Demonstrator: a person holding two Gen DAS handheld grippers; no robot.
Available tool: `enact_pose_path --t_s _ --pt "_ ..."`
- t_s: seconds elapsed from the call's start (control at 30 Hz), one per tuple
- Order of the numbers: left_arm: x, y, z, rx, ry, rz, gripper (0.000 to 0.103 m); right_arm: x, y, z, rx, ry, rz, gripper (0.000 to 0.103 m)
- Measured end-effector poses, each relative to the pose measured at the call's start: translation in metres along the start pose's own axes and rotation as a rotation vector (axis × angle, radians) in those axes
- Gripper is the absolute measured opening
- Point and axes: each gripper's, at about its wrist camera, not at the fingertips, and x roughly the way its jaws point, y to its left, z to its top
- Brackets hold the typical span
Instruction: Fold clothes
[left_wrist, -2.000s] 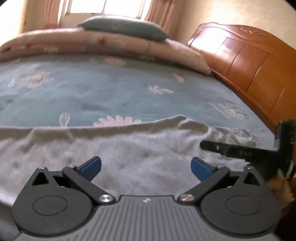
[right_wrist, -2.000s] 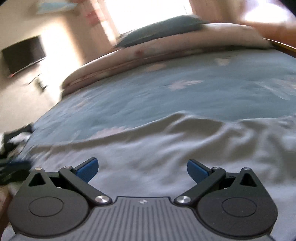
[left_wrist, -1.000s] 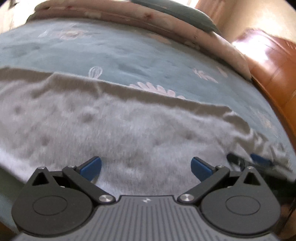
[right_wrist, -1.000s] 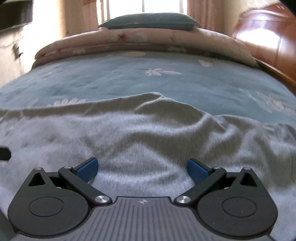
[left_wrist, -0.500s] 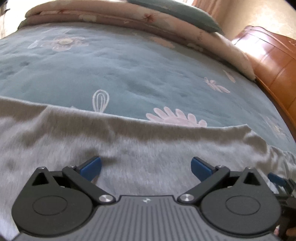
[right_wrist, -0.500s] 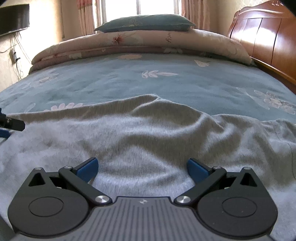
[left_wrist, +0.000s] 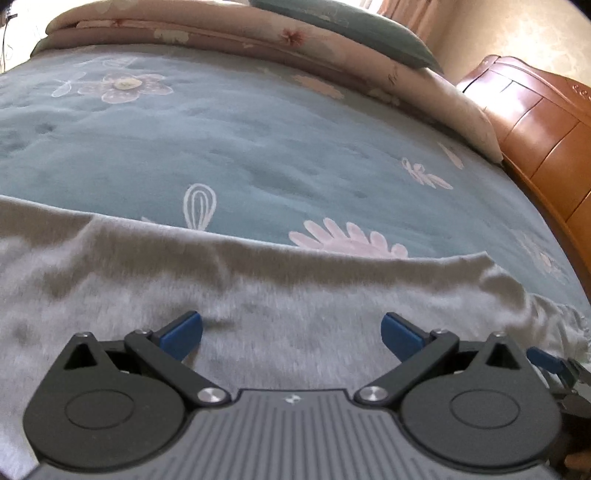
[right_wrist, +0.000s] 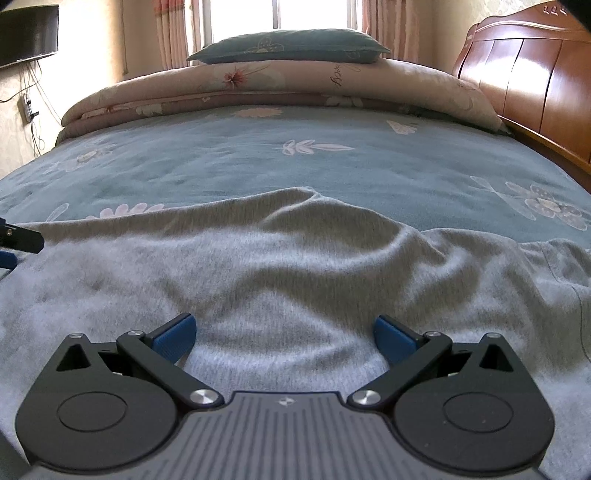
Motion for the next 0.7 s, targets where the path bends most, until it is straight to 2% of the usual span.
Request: enact_pose_path --t_s 0.1,0.3,0.43,0.5,0.6,0.7 --pt "0.003 -0.001 -0.001 0.014 -0.020 0.014 0.102 -0.001 0.003 0.000 -0.006 0.000 -0.010 0.103" --pt "0.001 -0.005 0.002 -0.001 -0.035 -0.016 0.102 -0.018 0.001 0.009 0.022 0.043 -0.021 0.103" --pt "-0.006 -0.011 -0.001 0.030 -0.060 -0.012 0.102 -0.066 -0.025 0.017 0.107 -0.058 0.035 0.103" --pt "-0.008 -0.012 -0.001 0.032 -0.072 -0.015 0.102 -0.078 -0.037 0.021 0.148 -0.050 0.055 0.103" --pt "-0.008 -0.013 -0.001 0.030 -0.072 -0.020 0.102 -0.077 -0.046 0.026 0.236 0.006 0.140 0.103" --pt "-0.006 -0.014 -0.002 0.038 -0.065 -0.016 0.102 -0.065 -0.039 0.023 0.334 0.035 0.329 0.103"
